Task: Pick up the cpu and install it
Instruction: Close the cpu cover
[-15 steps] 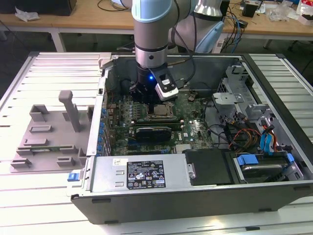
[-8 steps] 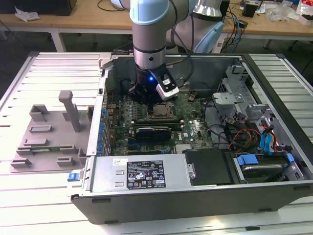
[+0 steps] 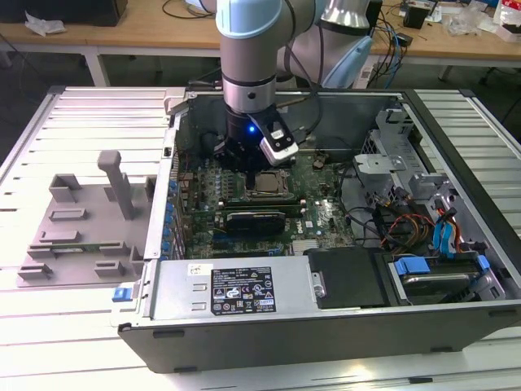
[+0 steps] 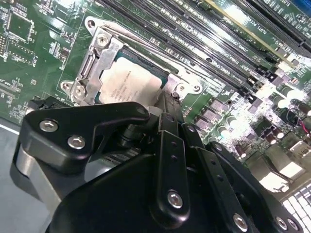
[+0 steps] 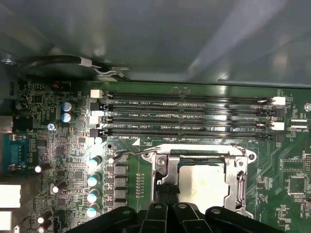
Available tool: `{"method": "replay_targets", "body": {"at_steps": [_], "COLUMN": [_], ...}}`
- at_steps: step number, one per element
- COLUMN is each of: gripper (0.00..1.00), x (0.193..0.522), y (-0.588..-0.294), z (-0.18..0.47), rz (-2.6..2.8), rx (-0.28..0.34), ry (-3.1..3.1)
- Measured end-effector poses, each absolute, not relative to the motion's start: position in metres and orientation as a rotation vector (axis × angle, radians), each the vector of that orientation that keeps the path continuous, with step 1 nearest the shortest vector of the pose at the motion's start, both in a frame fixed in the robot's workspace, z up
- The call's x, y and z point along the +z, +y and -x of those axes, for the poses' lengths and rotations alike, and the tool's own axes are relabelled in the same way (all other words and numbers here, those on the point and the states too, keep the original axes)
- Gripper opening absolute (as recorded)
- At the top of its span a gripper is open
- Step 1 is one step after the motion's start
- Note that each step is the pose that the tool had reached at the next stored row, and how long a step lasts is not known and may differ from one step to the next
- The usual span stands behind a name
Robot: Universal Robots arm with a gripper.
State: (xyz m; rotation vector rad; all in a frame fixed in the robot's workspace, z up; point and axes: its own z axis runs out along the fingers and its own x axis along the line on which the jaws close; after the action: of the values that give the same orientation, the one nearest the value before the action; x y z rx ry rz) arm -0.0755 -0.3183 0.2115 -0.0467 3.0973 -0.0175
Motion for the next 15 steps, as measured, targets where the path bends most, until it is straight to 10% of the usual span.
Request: {"method": "replay_targets", "body": {"at_steps": [15], "gripper": [0.11], "x": [0.2048], "y": [-0.324], "z": [0.0768], "rz": [0.211], "rx": [-0.011], "ry": [3.079]}}
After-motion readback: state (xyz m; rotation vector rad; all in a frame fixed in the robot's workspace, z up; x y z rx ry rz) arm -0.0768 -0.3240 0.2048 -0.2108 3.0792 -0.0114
